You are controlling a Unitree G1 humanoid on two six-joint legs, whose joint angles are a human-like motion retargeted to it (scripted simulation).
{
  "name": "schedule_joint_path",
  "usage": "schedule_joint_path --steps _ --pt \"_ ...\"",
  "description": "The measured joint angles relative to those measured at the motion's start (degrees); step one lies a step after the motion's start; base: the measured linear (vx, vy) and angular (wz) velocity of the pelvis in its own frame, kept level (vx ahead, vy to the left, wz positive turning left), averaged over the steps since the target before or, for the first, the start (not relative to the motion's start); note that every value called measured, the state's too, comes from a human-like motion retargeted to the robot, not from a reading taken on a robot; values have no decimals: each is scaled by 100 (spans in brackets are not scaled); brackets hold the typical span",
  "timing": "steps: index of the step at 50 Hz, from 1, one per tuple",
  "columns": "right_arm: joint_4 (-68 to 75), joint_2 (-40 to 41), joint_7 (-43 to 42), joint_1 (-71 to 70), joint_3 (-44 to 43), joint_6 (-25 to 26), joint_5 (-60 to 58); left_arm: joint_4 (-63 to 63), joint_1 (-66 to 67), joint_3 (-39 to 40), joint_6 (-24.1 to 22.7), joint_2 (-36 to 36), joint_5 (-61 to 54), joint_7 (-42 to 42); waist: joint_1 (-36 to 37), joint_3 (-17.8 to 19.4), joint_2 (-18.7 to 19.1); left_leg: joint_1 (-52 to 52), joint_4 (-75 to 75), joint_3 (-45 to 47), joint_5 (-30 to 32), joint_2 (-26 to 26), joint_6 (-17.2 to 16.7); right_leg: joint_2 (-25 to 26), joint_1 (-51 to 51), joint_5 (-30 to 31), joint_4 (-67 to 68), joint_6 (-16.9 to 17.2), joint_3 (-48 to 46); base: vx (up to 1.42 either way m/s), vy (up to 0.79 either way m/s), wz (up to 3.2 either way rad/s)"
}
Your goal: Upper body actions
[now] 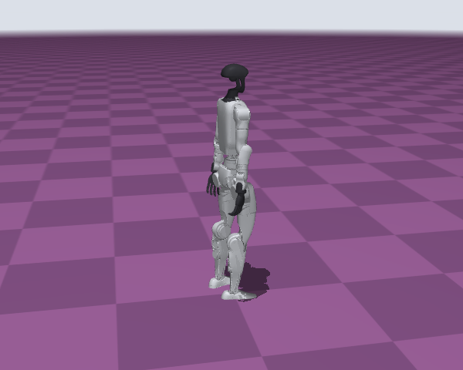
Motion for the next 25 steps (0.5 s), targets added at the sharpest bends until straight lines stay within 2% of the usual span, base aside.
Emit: schedule_joint_path --steps 25 --pt "-11 -5 -14 -11 13 -1 -64 12 -23 8 -17 -2 -13 6 -3 -15 -17 -7 5 5 0 -17 5 16 1 -5 -9 -26 3 0 0 0"
